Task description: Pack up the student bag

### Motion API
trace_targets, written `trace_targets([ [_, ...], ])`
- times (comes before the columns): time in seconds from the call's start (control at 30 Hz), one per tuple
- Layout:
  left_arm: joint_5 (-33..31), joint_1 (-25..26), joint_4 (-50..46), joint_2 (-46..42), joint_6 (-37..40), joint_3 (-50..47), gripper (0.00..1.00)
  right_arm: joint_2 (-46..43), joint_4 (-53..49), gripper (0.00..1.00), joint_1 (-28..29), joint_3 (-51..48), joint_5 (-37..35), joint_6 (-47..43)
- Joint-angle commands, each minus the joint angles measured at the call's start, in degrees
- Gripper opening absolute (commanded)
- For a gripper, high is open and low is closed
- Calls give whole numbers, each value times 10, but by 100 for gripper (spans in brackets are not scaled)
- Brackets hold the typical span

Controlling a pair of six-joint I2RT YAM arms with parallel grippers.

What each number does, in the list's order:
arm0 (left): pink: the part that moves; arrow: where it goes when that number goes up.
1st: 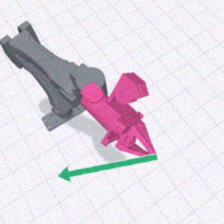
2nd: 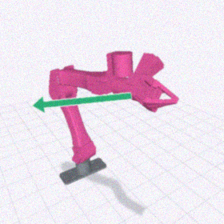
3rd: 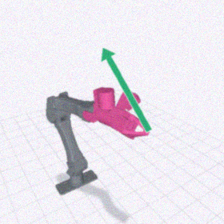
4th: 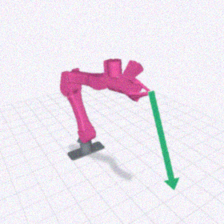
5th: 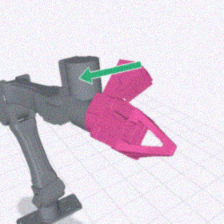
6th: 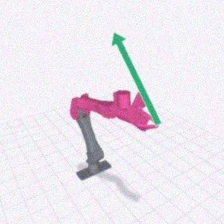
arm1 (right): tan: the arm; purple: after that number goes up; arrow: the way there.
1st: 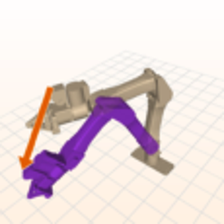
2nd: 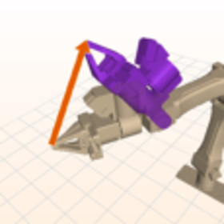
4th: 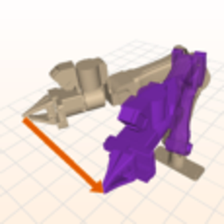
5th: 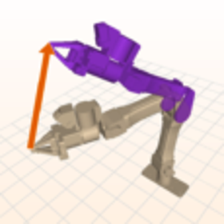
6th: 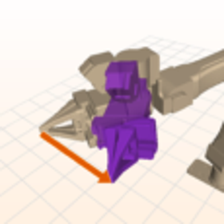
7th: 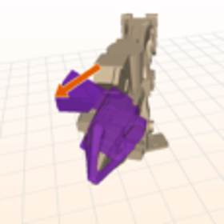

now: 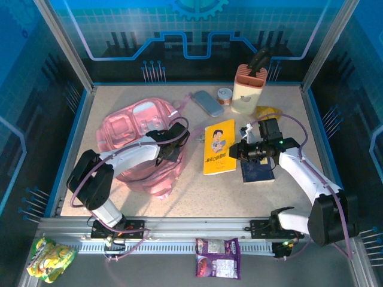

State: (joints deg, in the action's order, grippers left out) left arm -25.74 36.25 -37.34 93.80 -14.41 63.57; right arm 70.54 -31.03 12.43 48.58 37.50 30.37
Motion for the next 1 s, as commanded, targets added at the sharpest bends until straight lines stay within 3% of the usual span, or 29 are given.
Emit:
trace_targets([
  [0.0, -24, -12, 11, -1, 13, 17, 23, -5, 11, 0, -4, 5, 19, -12],
  [0.1, -20, -14, 7, -8, 20, 24, 11, -7, 6, 0, -6, 7, 16, -16],
  [0.3, -22, -14, -32, -46, 22, 58, 0, -9, -11, 0, -8, 14, 17, -30],
  [0.63, -13, -36, -61, -123, 54, 107, 0, 15, 11, 0, 38, 35, 73, -9],
  [0.97, 22, -82, -58, -160, 92, 158, 0, 79, 169, 0, 154, 45, 73, 116],
])
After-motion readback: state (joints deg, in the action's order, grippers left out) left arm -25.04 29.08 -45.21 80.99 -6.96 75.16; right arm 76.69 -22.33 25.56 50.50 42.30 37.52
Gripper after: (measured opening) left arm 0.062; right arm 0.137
